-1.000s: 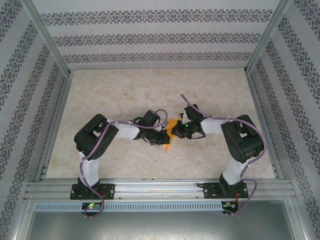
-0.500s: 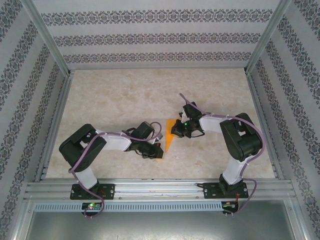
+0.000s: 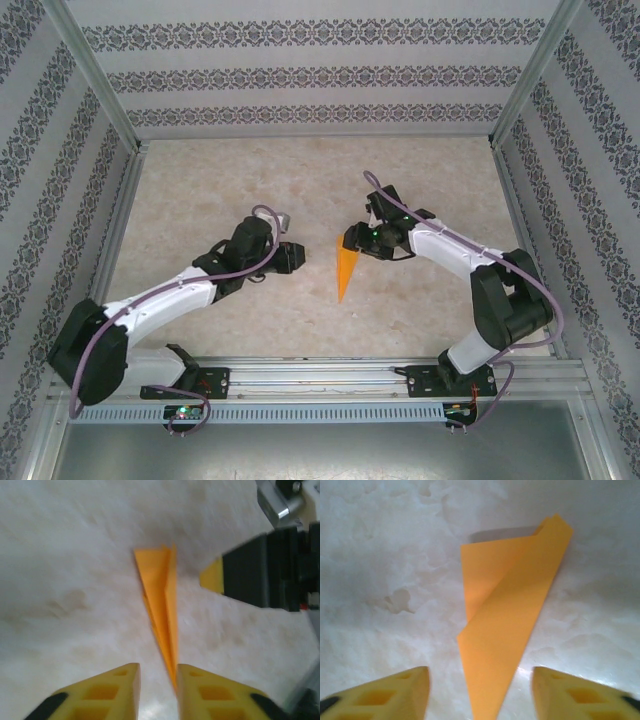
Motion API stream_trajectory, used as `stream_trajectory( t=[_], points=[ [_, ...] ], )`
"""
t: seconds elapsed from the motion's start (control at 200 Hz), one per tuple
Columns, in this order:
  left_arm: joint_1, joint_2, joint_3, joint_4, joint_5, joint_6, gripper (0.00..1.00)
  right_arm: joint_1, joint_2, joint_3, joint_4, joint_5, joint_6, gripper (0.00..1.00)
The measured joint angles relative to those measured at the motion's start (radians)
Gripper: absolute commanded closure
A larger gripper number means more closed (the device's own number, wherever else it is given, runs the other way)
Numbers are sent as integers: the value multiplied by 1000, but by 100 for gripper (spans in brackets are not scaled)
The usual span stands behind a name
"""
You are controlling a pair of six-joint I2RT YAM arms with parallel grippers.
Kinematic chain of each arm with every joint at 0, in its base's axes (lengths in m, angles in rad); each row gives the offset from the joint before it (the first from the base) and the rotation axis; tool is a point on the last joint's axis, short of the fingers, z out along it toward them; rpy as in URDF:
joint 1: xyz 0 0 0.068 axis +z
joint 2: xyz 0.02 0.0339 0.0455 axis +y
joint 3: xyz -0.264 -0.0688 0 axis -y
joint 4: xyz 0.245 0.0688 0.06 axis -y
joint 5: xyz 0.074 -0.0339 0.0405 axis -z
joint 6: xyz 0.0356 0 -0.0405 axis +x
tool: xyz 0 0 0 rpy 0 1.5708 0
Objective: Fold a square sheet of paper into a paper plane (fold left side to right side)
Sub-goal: Fold the wing for the fifth time at the center of the table.
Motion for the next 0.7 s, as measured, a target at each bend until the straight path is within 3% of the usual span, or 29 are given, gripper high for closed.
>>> stream_trajectory(
  t=[0.185,0.43,0.699],
  points=[
    [16,-37,0,-36,-169,89,47,110,41,78,-135,171,-4,31],
    [34,-59,-11,-48,-254,145,41,200,220,230,-222,320,1,32],
    [49,-101,-16,-73,-290,175,40,213,338,303,-269,403,31,48]
  ],
)
